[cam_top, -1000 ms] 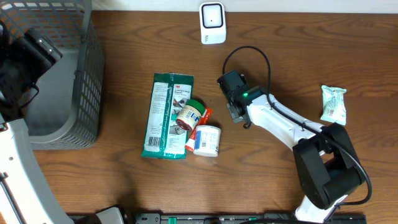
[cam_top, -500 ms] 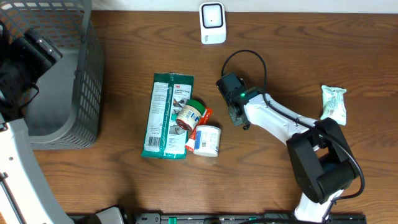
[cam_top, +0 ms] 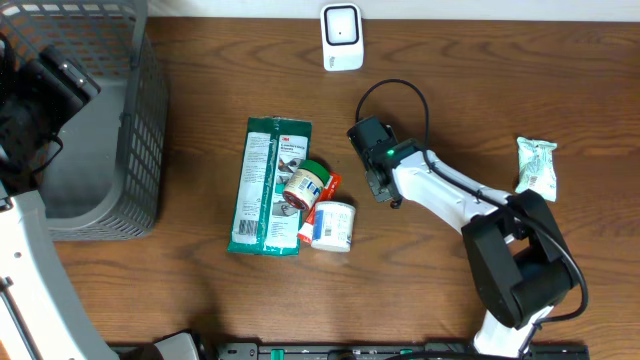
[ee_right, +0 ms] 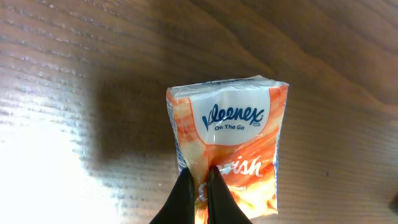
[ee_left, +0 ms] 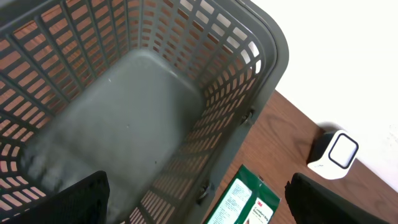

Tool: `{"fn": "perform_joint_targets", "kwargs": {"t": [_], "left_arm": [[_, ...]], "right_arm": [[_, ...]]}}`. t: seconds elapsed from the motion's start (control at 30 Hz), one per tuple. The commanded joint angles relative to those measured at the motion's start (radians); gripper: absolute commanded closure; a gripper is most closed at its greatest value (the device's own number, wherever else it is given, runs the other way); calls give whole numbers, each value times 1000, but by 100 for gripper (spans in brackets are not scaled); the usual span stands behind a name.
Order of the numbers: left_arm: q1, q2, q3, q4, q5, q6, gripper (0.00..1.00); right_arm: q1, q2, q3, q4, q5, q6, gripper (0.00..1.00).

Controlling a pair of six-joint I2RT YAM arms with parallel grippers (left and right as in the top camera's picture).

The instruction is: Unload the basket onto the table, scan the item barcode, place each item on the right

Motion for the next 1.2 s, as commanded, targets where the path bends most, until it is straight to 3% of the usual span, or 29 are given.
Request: {"fn": "perform_joint_targets", "kwargs": {"t": [0.0, 0.3, 0.7, 1.17], "left_arm": [[4, 1, 2, -2, -2, -9, 12], [4, 1, 2, -2, -2, -9, 12], [4, 1, 2, -2, -2, -9, 12], [4, 1, 2, -2, -2, -9, 12]], "right_arm": [[-18, -85, 26, -26, -90, 1, 99], [-138, -343, 39, -67, -610, 70, 99], [-384, -318, -65, -86, -1131, 10, 99], [-492, -280, -343, 317, -1344, 42, 99]]}}
